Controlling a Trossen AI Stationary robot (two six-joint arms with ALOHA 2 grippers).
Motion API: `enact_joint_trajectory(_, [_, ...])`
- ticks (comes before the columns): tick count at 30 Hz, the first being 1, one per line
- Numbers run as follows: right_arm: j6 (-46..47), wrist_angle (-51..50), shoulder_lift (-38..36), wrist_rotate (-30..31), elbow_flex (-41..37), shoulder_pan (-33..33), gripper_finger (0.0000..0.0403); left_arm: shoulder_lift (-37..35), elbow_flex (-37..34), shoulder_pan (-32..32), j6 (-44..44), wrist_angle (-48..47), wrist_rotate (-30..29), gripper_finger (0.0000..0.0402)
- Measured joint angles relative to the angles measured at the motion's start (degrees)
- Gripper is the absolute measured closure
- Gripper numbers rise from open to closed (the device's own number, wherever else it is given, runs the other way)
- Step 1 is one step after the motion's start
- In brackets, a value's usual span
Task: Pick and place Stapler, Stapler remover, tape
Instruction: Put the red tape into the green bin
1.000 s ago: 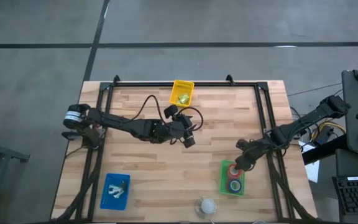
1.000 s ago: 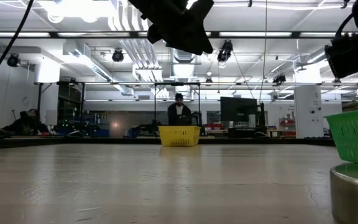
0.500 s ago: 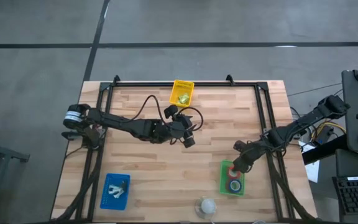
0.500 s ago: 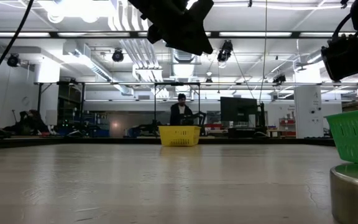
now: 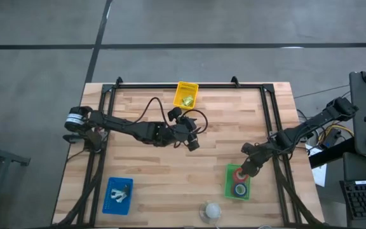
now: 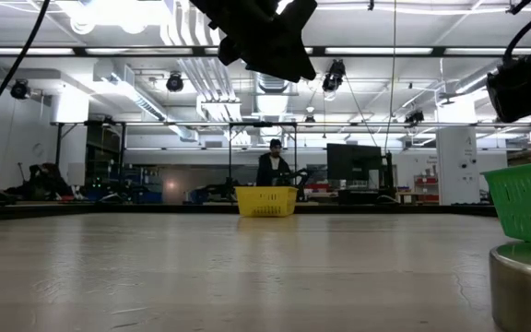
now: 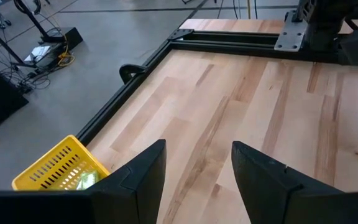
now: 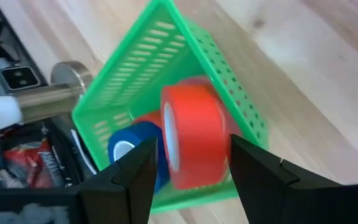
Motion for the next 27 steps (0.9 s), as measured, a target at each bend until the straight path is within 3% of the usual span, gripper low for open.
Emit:
enact_joint_trajectory(11, [0.33, -4.74, -8.37, 3.43, 2.07, -0.14, 0.0218, 0.00, 0.00, 0.00, -0.15, -0.02, 0.26, 0.0216])
enact_joint_trajectory(14, [-0.07, -10.92, -9.28, 6.23, 4.56, -0.13, 0.0220, 0.00, 0.00, 0.01, -0.22, -0.03, 0.26, 0.0216])
enact_joint_trajectory(19, [-2.99, -19.53, -8.65, 14.33, 9.38, 0.06, 0.0219, 0.00, 0.00, 0.00, -0.25, -0.24, 0.26, 0.0216])
enact_joint_trajectory(27, [-6.05, -19.41, -4.53, 15.23, 11.35, 0.11, 0.0218, 0.02, -0.06, 0.00, -0.61, -1.29, 0.24, 0.0216])
